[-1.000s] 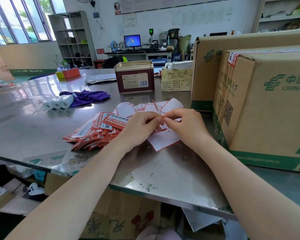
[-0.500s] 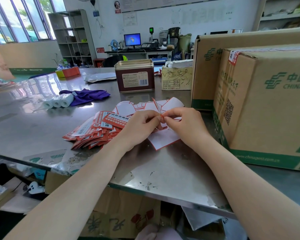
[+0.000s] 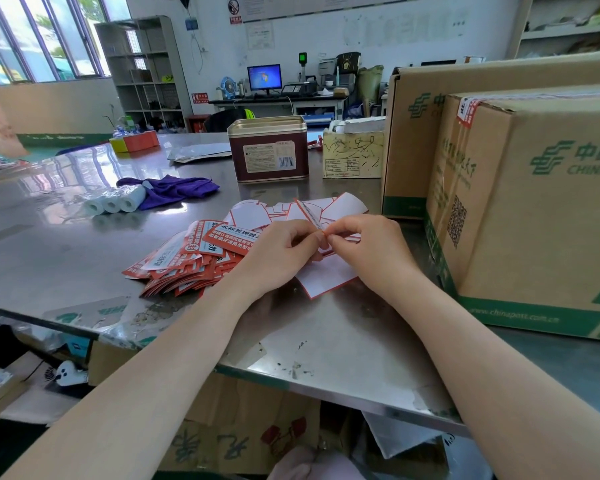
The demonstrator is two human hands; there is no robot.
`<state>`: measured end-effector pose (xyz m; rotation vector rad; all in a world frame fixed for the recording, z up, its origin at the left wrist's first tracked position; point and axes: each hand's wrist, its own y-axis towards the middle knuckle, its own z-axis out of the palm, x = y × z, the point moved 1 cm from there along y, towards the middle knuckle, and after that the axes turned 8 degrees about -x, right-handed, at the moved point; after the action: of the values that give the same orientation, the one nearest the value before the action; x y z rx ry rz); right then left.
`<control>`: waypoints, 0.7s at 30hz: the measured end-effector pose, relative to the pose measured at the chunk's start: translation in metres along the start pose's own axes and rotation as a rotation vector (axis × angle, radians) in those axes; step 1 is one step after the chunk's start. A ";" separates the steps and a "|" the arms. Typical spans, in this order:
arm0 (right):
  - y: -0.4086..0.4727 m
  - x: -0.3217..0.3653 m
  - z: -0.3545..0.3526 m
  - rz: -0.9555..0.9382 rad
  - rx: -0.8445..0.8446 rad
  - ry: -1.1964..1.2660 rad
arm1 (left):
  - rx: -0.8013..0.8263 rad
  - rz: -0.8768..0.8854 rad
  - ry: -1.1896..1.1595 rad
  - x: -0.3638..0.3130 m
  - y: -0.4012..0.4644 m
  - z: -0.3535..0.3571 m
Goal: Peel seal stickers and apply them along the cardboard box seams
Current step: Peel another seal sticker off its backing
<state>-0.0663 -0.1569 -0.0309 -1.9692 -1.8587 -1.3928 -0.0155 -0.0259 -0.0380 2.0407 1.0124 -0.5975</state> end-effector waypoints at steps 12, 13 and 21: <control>0.002 -0.003 0.002 -0.011 0.012 -0.011 | -0.014 0.073 0.096 0.000 0.001 -0.001; 0.001 -0.002 0.002 -0.014 0.017 -0.007 | -0.016 0.076 0.098 0.000 0.001 -0.001; 0.001 0.000 0.000 -0.017 0.008 0.015 | -0.012 0.110 0.120 0.000 0.001 -0.001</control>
<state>-0.0655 -0.1570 -0.0304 -1.9386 -1.8759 -1.3989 -0.0149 -0.0253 -0.0374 2.1264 0.9621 -0.4149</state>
